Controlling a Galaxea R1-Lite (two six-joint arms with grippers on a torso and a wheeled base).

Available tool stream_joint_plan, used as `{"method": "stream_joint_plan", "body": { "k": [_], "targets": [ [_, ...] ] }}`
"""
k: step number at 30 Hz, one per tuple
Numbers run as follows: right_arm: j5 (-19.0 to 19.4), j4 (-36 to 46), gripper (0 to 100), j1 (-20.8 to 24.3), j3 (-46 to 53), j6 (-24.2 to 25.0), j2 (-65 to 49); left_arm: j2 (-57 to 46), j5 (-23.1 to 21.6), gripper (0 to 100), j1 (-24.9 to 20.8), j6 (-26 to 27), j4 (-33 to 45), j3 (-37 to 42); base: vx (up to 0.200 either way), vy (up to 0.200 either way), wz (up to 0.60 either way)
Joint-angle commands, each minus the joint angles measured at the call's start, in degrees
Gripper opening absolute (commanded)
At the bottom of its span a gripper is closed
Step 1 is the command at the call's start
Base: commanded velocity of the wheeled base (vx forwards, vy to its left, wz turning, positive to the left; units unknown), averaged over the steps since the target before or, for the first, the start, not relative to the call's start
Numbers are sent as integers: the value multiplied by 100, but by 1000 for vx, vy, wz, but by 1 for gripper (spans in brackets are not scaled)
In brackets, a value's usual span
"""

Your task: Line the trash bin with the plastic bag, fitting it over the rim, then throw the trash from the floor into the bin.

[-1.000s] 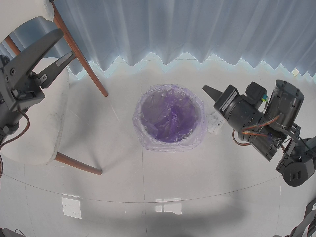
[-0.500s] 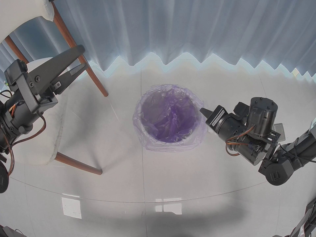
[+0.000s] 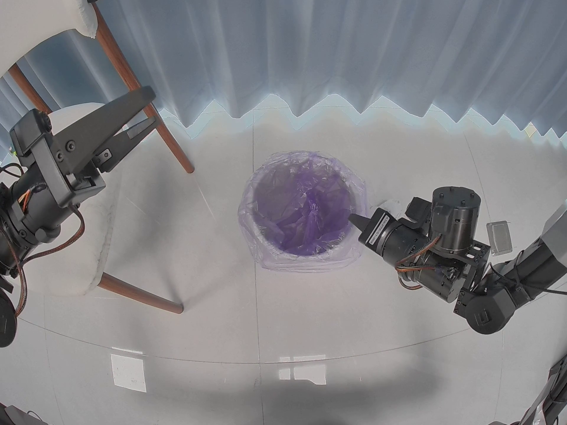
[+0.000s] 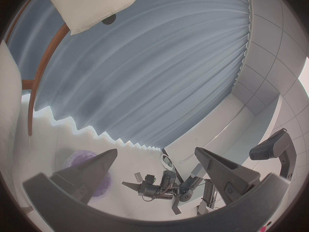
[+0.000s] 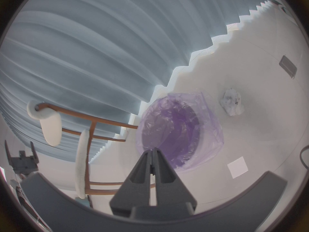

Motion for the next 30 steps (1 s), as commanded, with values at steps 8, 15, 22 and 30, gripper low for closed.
{"method": "stream_joint_plan", "body": {
  "k": [8, 15, 22, 30],
  "targets": [
    [-86, 1978, 100, -459, -2187, -576, 921, -205, -266, 100, -33, 78, 3, 97, 0, 0, 0],
    [-727, 3138, 100, -433, -3312, -673, 1642, -205, -292, 100, -33, 78, -6, 106, 0, 0, 0],
    [-762, 3173, 100, -433, -3672, -813, 2161, -187, -292, 100, -244, 166, 3, 194, 0, 0, 0],
    [-841, 3173, 100, -477, -4024, -831, 2662, -161, -292, 100, -261, 315, 3, 211, 0, 0, 0]
  ]
}}
